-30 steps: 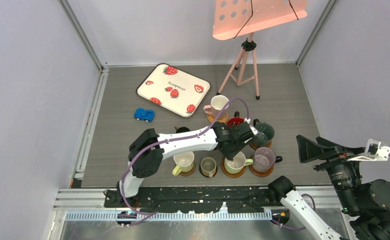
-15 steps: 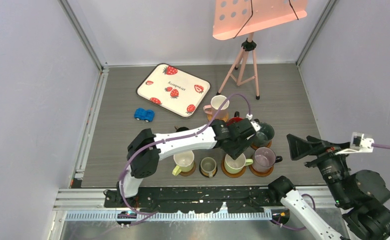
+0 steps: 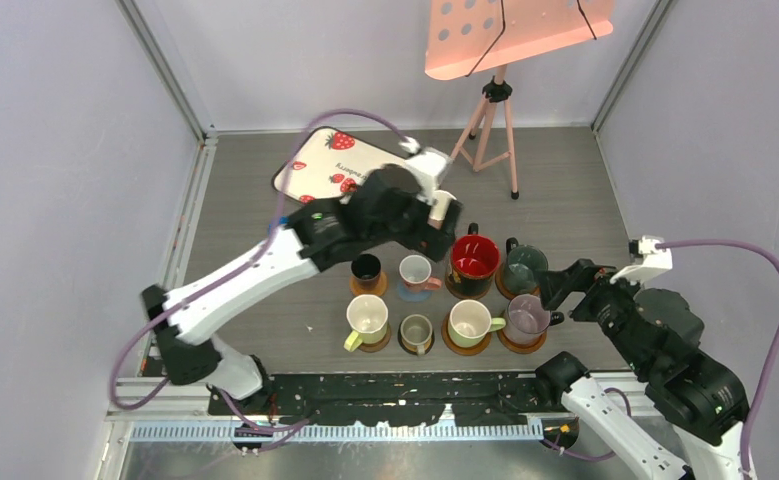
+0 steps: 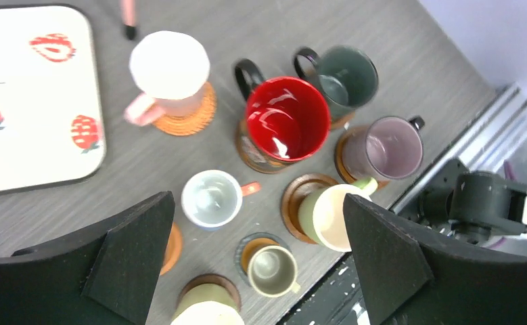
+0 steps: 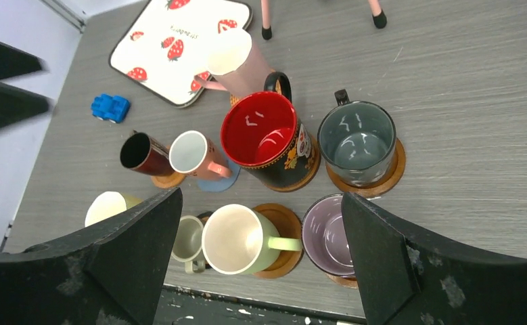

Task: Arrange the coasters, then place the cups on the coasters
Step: Reset both arms

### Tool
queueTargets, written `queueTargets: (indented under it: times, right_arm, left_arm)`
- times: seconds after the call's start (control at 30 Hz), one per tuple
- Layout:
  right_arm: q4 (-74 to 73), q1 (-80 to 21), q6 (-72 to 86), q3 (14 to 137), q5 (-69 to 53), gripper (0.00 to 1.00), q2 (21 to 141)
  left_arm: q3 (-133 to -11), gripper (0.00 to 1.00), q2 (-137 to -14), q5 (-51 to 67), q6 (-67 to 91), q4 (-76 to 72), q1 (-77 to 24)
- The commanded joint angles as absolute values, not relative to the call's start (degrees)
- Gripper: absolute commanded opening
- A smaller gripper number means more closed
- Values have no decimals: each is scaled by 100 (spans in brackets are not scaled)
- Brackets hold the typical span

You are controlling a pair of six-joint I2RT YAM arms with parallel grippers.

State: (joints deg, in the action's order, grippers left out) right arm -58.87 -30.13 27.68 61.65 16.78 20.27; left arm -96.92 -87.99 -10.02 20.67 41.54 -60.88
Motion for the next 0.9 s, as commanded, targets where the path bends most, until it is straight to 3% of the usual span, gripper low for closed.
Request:
queueTargets:
  times: [0.0, 0.47, 0.87]
  right_arm:
    - [-5777, -2997, 2636, 6107, 1465, 95, 2410]
    - [-5076, -2997, 2832, 6133, 1657, 95, 3185]
    - [-4592, -2997, 2861, 5770, 1453, 95, 3352]
  left_arm:
    - [-8898, 100, -7601, -1247, 2136, 3640, -5613]
    - [-6327, 100, -4456, -2365, 1915, 3129, -5204]
    - [-5759, 100, -3834, -2340, 2004, 3330, -4697]
